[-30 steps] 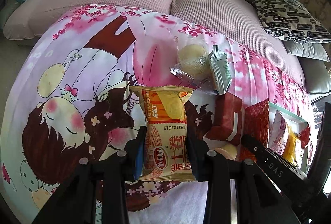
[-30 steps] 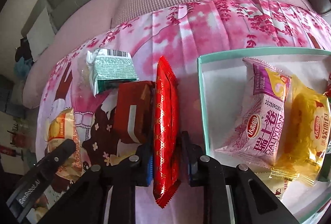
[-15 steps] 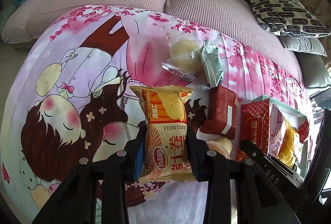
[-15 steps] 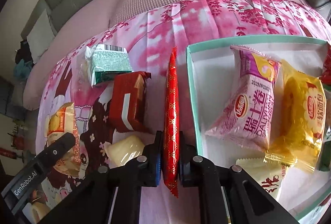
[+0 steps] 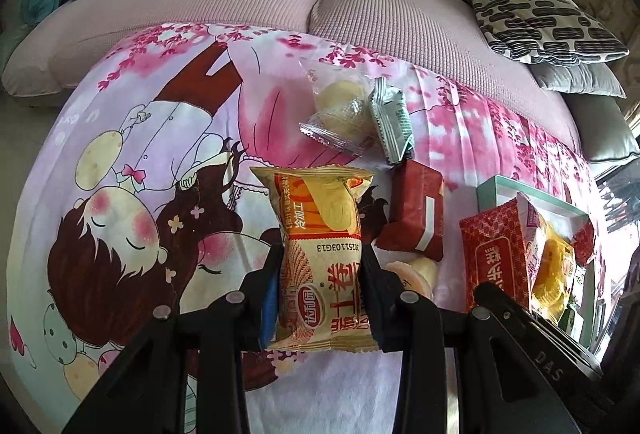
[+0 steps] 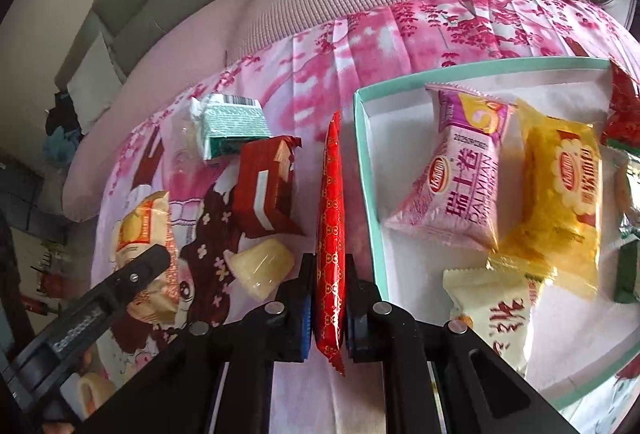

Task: Organize snacks
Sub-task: 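Carry both snacks over the tray and open both grippers to release them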

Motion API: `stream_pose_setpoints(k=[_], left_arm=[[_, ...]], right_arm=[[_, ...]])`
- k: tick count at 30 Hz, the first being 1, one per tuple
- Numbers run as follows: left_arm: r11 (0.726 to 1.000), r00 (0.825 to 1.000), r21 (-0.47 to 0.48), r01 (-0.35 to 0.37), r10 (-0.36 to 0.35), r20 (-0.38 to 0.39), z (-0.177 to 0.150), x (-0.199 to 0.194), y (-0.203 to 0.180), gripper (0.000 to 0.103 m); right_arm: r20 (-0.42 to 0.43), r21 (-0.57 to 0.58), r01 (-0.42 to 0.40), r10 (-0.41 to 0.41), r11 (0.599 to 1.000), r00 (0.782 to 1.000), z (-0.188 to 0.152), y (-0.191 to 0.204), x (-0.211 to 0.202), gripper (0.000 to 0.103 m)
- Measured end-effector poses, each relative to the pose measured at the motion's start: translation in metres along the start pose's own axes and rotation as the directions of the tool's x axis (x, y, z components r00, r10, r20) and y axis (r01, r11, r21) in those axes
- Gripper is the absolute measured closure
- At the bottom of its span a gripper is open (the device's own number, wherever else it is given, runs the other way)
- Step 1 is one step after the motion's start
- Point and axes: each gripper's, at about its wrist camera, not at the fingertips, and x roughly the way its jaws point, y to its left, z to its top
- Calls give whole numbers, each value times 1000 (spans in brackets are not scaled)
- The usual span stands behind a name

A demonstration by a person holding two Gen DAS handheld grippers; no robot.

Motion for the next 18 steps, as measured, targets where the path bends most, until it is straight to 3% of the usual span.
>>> stream_pose_setpoints(k=[9,18], left_arm=[[1000,999,26,8,-9,44,-2,-16,-9,65],[992,994,107,72,-80,73,-3,-32,-46,65]], right_arm=[[57,1,-64,64,998,996,-6,1,-32,91],[168,66,-29,18,997,986,-1,-28,-72,91]])
